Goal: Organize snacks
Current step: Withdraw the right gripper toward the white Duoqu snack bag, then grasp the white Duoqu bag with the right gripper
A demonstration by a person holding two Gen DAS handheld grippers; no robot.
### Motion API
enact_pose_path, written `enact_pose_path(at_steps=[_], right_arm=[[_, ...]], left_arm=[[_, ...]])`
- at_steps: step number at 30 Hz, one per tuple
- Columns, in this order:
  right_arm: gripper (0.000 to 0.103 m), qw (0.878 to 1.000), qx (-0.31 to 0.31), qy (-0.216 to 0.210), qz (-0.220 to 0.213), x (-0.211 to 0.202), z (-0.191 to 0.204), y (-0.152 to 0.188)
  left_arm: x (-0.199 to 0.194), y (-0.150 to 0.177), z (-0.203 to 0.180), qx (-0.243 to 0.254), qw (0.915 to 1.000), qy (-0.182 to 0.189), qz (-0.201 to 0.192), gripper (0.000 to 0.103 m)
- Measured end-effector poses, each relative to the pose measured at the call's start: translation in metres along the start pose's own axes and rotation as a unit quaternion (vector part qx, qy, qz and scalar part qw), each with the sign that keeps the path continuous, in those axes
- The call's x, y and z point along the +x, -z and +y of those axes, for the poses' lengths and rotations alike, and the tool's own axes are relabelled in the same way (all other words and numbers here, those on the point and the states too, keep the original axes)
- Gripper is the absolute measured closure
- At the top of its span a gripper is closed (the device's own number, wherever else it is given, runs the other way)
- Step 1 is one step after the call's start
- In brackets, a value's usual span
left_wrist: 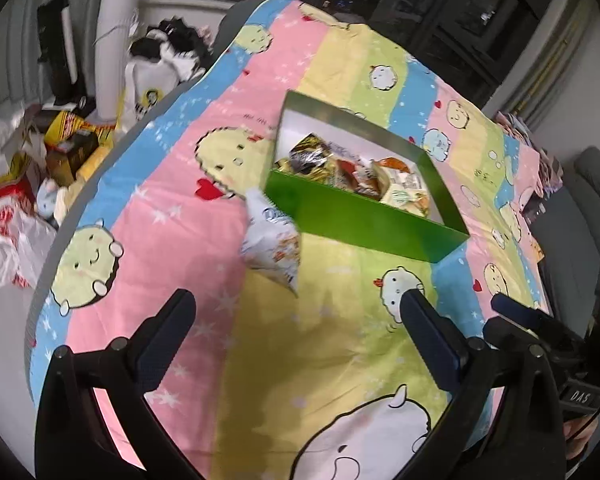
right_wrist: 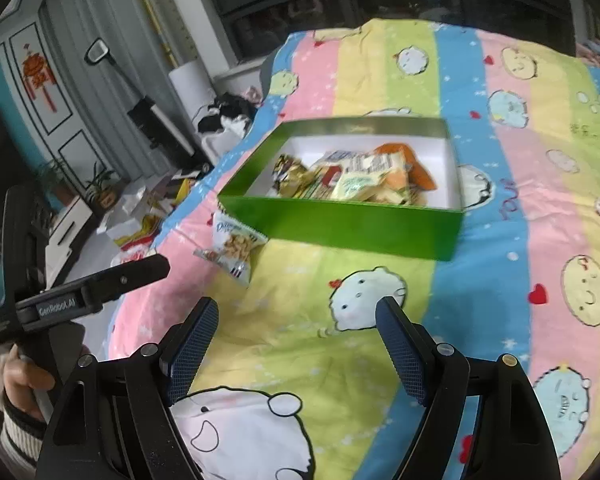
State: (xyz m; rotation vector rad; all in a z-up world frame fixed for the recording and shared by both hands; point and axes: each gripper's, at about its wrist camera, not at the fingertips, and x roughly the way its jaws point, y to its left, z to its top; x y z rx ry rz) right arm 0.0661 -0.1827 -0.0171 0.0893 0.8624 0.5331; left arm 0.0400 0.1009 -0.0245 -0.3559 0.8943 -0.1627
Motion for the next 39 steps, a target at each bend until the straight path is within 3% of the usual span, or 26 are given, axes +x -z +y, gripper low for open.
enact_pose_path(at_steps=[10,23,39], right_arm=[[0.022,0.999,-0.011,-0.031,0.035,0.041,0.012,0.004],[0.022,0.995,-0.010,-0.080,0.063,0.093,0.019,0.004],[0.022,0.989,-0.039,-0.122,0.070,0.127,0.034,-0.007]], left_arm=[[0.019,-0.004,0.021,-0.023,0.9996,0.004,0.013,0.001],[0.030,-0.012,0.022,0.020,0.9996,-0.016,-0.008,0.002],[0.059,-0.028,0.012,0.033,0.9992,-0.002,0.023,0.015]])
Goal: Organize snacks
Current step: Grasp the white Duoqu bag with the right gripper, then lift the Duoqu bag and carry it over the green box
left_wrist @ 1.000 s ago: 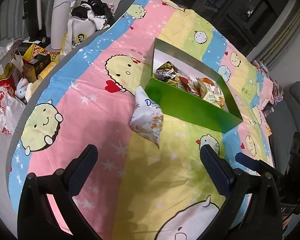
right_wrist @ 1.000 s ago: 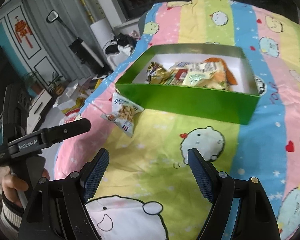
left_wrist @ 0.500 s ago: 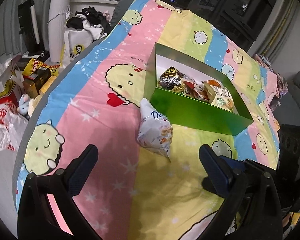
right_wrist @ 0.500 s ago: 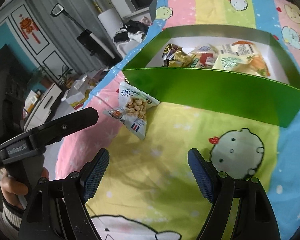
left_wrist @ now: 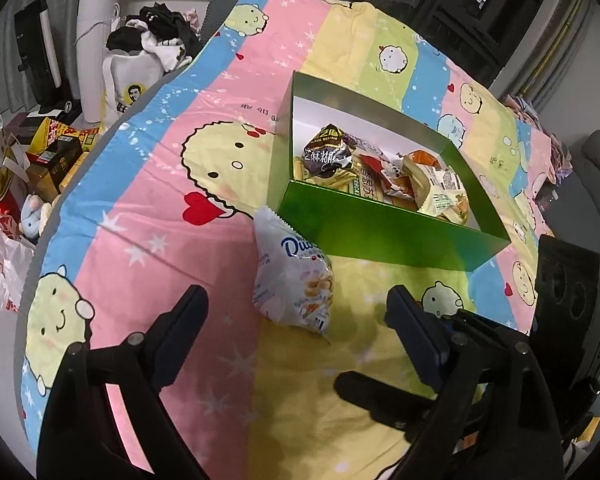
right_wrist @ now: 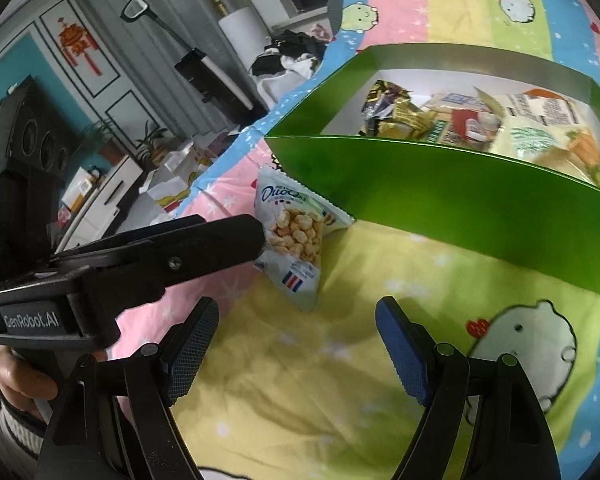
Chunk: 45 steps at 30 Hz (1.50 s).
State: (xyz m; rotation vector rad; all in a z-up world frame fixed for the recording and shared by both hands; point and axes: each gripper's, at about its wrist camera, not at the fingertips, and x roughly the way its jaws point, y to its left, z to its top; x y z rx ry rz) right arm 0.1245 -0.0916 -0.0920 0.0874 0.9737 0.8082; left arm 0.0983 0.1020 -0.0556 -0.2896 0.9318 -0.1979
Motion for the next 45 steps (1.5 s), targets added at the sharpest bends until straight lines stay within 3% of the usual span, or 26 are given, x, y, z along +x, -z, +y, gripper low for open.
enact_pose_path(at_steps=[17,29,42,45], right_arm=[[0.023,0.999,-0.043,-0.016,0.015,0.028,0.004,-0.017],[0.040,0.998,-0.053,-0.020,0.023,0.037,0.007,-0.020],[0.060,0.998,-0.056,-0.016,0.026,0.041,0.009,-0.022],[0.061,0.998,-0.055,-0.016,0.025,0.041,0.009,-0.022]], left_arm=[[0.027,-0.003,0.005,0.008,0.9991,0.002,0.042,0.036],[0.034,-0.005,0.006,0.007,0.9987,0.011,0.049,0.052],[0.036,-0.005,0.005,0.007,0.9988,0.008,0.047,0.053],[0.035,-0.004,0.005,0.008,0.9988,0.008,0.047,0.053]])
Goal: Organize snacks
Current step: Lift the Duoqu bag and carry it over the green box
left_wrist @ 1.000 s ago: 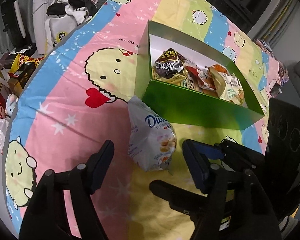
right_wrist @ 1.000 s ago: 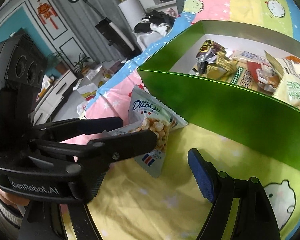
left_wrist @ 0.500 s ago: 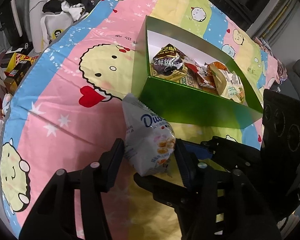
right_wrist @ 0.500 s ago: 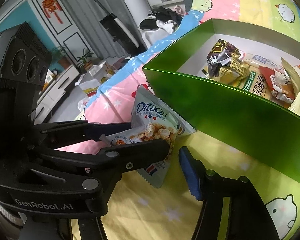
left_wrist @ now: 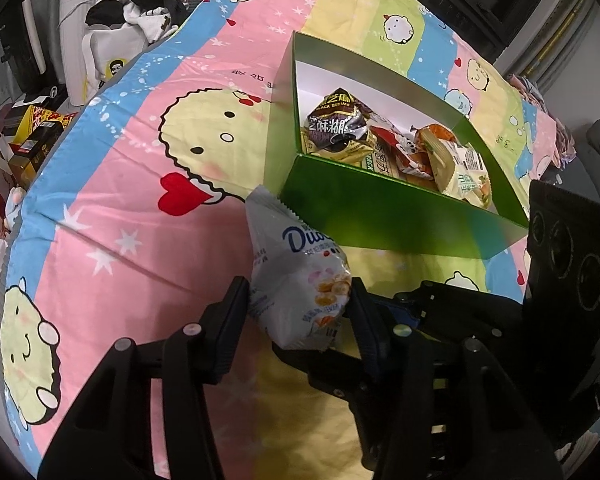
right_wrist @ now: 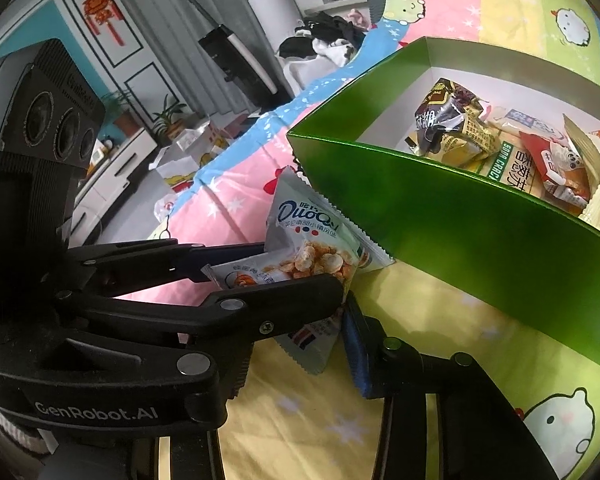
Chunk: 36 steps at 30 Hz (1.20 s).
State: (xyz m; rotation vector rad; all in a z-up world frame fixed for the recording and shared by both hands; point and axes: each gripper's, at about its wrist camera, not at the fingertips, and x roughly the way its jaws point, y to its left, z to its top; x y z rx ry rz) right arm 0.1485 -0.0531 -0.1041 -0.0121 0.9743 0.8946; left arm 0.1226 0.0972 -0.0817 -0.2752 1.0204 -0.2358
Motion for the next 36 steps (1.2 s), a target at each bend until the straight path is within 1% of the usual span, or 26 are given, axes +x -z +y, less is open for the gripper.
enact_pose_path(at_steps=[6,18,25,36], right_arm=[[0.065,1.000,-0.002,-0.002,-0.006,-0.002,0.000,0.001],[0.066,1.000,-0.002,-0.003,-0.027,-0.024,0.011,0.005],[0.066,0.999,-0.001,0.009,-0.045,-0.048,0.019,0.012],[0.066,0.996,0.017,0.033,-0.079,-0.094,0.022,0.033]], left_arm=[[-0.003,0.001,0.001,-0.001,1.0000,0.004,-0.003,0.054],[-0.028,0.008,-0.017,0.013,0.9997,0.004,-0.022,0.054],[-0.043,0.015,-0.037,0.029,0.9991,0.012,-0.030,0.054],[-0.061,0.027,-0.082,0.068,0.9964,0.031,-0.040,0.054]])
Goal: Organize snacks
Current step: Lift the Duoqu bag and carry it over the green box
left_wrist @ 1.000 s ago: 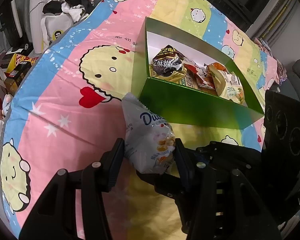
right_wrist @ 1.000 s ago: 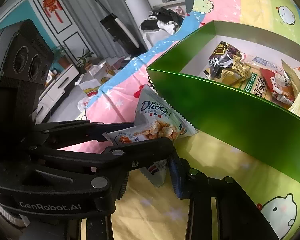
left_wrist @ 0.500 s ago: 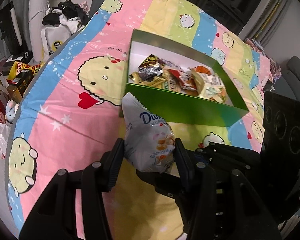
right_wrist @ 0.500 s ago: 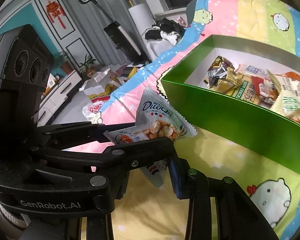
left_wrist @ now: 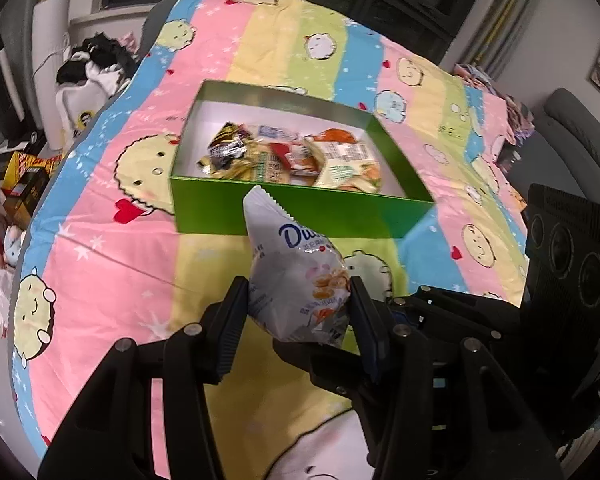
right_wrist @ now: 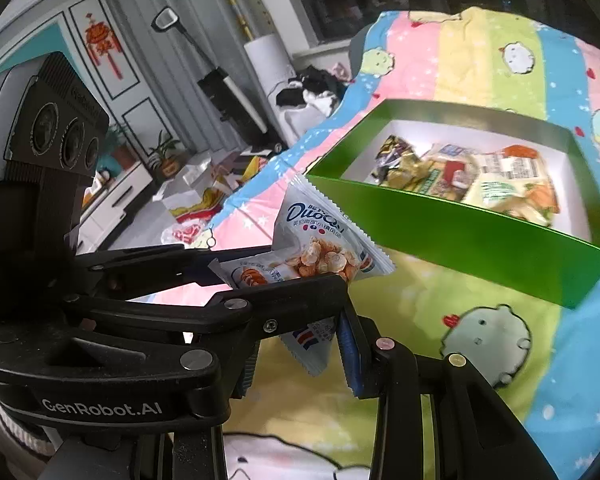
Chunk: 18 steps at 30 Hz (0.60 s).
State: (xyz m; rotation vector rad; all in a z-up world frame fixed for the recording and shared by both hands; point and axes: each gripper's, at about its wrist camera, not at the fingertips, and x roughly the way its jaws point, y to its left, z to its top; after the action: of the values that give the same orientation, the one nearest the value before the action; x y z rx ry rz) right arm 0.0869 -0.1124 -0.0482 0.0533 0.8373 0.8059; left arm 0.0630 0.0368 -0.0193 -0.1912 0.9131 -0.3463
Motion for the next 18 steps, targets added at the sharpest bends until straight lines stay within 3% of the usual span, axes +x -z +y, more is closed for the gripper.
enact_pose_path(at_steps=[18], right_arm=[[0.066,0.997,0.021,0.034,-0.064,-0.066,-0.010,0.014]], left_arm=[[-0.015,-0.006,-0.066,0.065,0.9976,0.018,-0.018,0.054]])
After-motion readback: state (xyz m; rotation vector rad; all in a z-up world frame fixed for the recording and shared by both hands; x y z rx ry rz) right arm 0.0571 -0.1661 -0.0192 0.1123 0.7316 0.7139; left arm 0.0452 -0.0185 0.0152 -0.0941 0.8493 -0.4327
